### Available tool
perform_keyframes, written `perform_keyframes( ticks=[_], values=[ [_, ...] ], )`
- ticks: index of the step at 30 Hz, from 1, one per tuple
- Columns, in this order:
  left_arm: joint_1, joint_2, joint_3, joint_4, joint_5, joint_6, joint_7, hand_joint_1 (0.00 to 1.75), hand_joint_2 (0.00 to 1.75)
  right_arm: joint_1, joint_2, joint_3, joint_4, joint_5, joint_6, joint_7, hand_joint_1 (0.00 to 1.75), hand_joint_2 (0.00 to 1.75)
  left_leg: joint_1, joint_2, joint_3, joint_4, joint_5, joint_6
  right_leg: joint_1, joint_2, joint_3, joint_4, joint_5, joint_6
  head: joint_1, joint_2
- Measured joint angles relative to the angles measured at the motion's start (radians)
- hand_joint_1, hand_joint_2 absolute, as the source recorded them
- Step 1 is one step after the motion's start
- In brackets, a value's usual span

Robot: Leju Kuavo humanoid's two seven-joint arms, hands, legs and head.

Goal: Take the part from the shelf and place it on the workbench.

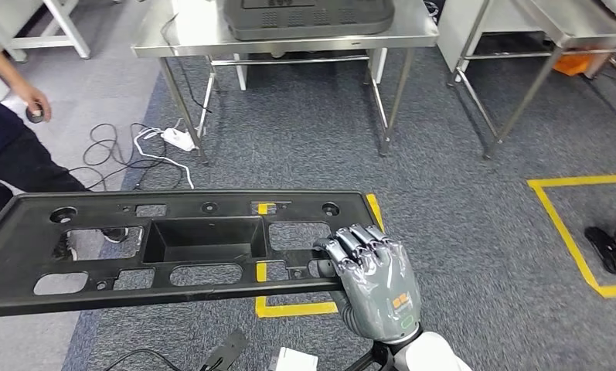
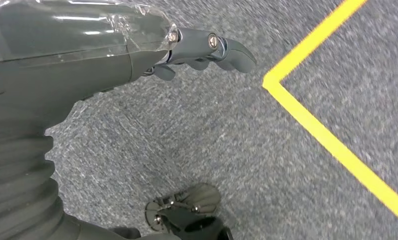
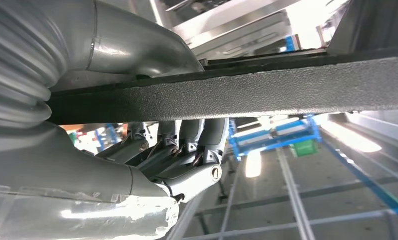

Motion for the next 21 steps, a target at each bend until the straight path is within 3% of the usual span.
perform_keyframes(
  ticks=[2, 3, 5, 6, 7, 9, 11, 12, 13, 14, 15, 16, 18, 19, 21],
  values=[
    [-0.002, 0.000, 0.000, 0.000, 0.000, 0.000, 0.000, 0.00, 1.75, 0.000, -0.001, 0.000, 0.000, 0.001, 0.000, 0.000, 1.75, 1.75, -0.001, -0.023, 0.001, 0.006, -0.005, -0.005, -0.001, 0.030, 0.052, -0.137, 0.078, -0.008, 0.002, 0.000],
    [-0.002, 0.000, 0.000, 0.000, -0.001, 0.000, 0.000, 0.00, 1.75, 0.000, -0.001, 0.000, 0.000, 0.001, 0.000, 0.000, 1.75, 1.75, -0.001, -0.033, -0.001, 0.010, -0.007, -0.009, -0.002, 0.045, 0.072, -0.188, 0.099, -0.011, 0.002, 0.000],
    [-0.002, 0.000, 0.000, -0.001, -0.001, 0.000, 0.000, 0.00, 1.75, 0.000, -0.001, 0.000, 0.000, 0.001, 0.000, 0.000, 1.75, 1.75, 0.003, -0.050, -0.008, 0.013, -0.009, -0.020, 0.001, 0.058, 0.086, -0.223, 0.102, -0.018, 0.002, 0.000],
    [-0.001, 0.000, 0.000, -0.001, -0.001, 0.000, 0.000, 0.00, 1.75, -0.001, -0.001, 0.000, 0.000, 0.002, 0.000, 0.000, 1.75, 1.75, 0.005, -0.058, -0.009, 0.011, -0.008, -0.026, 0.002, 0.050, 0.087, -0.227, 0.103, -0.023, 0.002, 0.000],
    [0.001, 0.000, 0.000, -0.001, -0.001, 0.000, 0.000, 0.00, 1.75, -0.001, -0.001, 0.000, 0.000, 0.002, 0.000, 0.000, 1.75, 1.75, 0.006, -0.054, -0.009, 0.014, -0.011, -0.032, 0.002, 0.041, 0.091, -0.233, 0.105, -0.029, 0.001, 0.000],
    [0.000, 0.001, 0.000, -0.001, -0.002, 0.000, 0.000, 0.00, 1.75, -0.003, 0.000, 0.000, 0.000, 0.002, 0.000, 0.000, 1.75, 1.75, 0.004, -0.018, -0.027, 0.060, -0.039, -0.043, -0.001, 0.019, 0.101, -0.245, 0.108, -0.039, -0.006, 0.000],
    [-0.003, 0.001, 0.000, -0.002, -0.002, 0.000, 0.001, 0.00, 1.75, -0.004, 0.000, 0.000, 0.000, 0.002, 0.001, 0.000, 1.75, 1.75, 0.006, 0.024, -0.081, 0.175, -0.096, -0.052, 0.000, -0.004, 0.107, -0.248, 0.105, -0.045, -0.013, 0.000],
    [-0.003, 0.001, 0.000, -0.002, -0.002, 0.000, 0.002, 0.00, 1.75, -0.003, 0.000, 0.000, 0.000, 0.001, 0.001, 0.000, 1.75, 1.75, 0.010, 0.032, -0.113, 0.236, -0.119, -0.056, 0.001, -0.014, 0.109, -0.248, 0.102, -0.047, -0.014, 0.000],
    [-0.001, 0.001, 0.000, -0.002, -0.002, 0.000, 0.002, 0.00, 1.75, -0.003, 0.000, 0.000, 0.000, 0.001, 0.001, 0.000, 1.75, 1.75, 0.013, 0.036, -0.134, 0.274, -0.126, -0.060, 0.001, -0.022, 0.110, -0.248, 0.100, -0.047, -0.015, 0.000],
    [0.000, 0.001, 0.000, -0.002, -0.002, 0.000, 0.003, 0.00, 1.75, -0.003, 0.000, 0.000, 0.000, 0.001, 0.002, 0.000, 1.75, 1.75, 0.017, 0.039, -0.138, 0.278, -0.116, -0.063, 0.000, -0.029, 0.113, -0.248, 0.097, -0.046, -0.015, 0.000],
    [0.001, 0.001, 0.000, -0.002, -0.002, 0.000, 0.003, 0.00, 1.75, -0.003, 0.000, 0.001, 0.000, 0.001, 0.002, 0.001, 1.75, 1.75, 0.020, 0.041, -0.121, 0.241, -0.087, -0.064, 0.000, -0.034, 0.116, -0.247, 0.094, -0.043, -0.016, 0.000],
    [0.002, 0.001, 0.000, -0.002, -0.002, 0.000, 0.004, 0.00, 1.75, -0.003, 0.000, 0.001, 0.000, 0.001, 0.003, 0.003, 1.75, 1.75, 0.023, 0.044, -0.088, 0.174, -0.049, -0.066, -0.001, -0.038, 0.121, -0.247, 0.090, -0.039, -0.017, 0.000],
    [0.002, 0.001, 0.000, -0.002, -0.002, 0.000, 0.004, 0.00, 1.75, -0.004, 0.000, 0.001, 0.000, 0.001, 0.005, 0.008, 1.75, 1.75, 0.022, 0.052, -0.027, 0.051, -0.003, -0.061, 0.000, -0.043, 0.129, -0.246, 0.083, -0.029, -0.016, 0.000],
    [0.002, 0.001, 0.000, -0.003, -0.002, 0.000, 0.005, 0.00, 1.75, -0.004, 0.000, 0.001, 0.000, 0.002, 0.006, 0.009, 1.75, 1.75, 0.020, 0.055, -0.012, 0.019, 0.004, -0.056, 0.002, -0.044, 0.130, -0.245, 0.079, -0.024, -0.015, 0.000],
    [0.003, 0.000, 0.000, -0.004, -0.001, 0.000, 0.006, 0.00, 1.75, -0.004, 0.000, 0.001, 0.000, 0.003, 0.007, 0.011, 1.75, 1.75, 0.018, 0.055, -0.009, 0.007, 0.000, -0.049, 0.004, -0.042, 0.131, -0.240, 0.072, -0.032, -0.012, 0.000]
  ],
)
